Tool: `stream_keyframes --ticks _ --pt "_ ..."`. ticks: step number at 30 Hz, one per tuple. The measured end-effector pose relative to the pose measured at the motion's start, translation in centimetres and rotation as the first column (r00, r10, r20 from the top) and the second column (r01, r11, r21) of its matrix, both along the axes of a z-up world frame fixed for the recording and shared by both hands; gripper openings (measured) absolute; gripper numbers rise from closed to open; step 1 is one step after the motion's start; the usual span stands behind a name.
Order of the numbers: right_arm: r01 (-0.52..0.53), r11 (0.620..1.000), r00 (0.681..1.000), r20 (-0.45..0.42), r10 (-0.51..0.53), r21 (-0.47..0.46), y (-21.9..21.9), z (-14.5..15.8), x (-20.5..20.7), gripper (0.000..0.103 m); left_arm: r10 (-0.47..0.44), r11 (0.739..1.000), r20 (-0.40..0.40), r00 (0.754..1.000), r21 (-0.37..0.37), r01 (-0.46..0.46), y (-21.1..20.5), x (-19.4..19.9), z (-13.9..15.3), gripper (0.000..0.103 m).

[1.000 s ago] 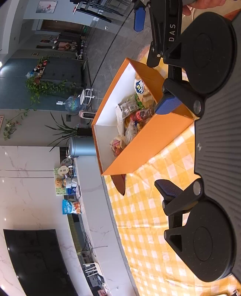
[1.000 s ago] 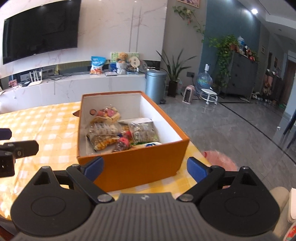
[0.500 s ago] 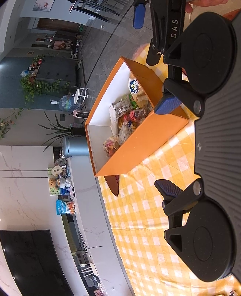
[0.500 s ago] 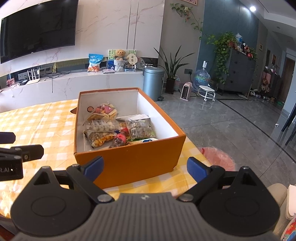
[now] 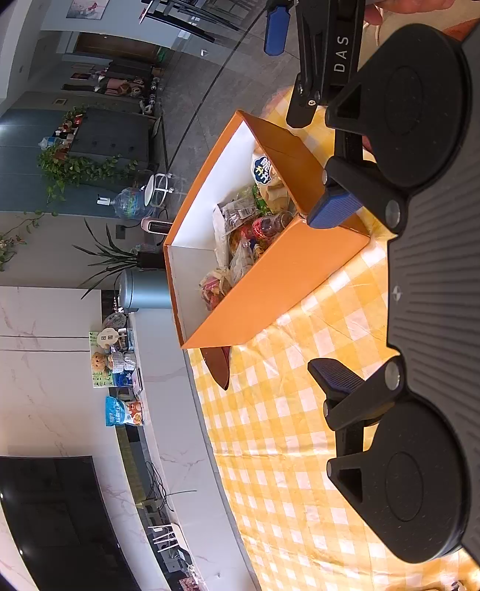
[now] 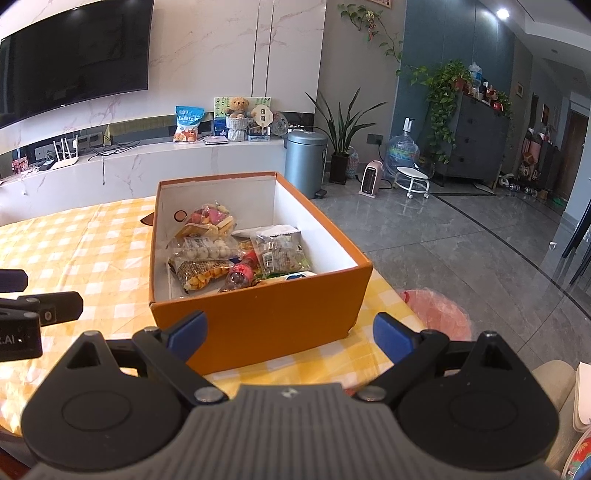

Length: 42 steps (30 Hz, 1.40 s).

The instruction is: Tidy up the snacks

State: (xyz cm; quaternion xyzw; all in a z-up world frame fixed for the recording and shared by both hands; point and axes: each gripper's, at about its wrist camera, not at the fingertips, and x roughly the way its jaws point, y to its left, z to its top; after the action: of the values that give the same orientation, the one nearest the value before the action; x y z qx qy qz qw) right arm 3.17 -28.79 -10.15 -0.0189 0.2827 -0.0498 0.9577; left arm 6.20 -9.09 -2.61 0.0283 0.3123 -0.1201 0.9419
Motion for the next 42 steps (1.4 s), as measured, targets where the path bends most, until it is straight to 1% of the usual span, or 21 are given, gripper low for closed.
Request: stream_keyframes --ticks 7,42 --pt "-0.009 1.000 1.000 0.005 0.009 0.001 0.23 0.04 -0.07 0.094 -0.003 1.000 -0.002 1.000 0.001 0.003 -0.14 -0.02 0.07 0.094" --pt "-0.036 0.999 0.999 -0.032 0.037 0.017 0.35 -0.27 0.24 0.094 -0.013 1.000 -0.020 1.000 -0.007 0.013 -0.13 -0.18 0.08 0.093"
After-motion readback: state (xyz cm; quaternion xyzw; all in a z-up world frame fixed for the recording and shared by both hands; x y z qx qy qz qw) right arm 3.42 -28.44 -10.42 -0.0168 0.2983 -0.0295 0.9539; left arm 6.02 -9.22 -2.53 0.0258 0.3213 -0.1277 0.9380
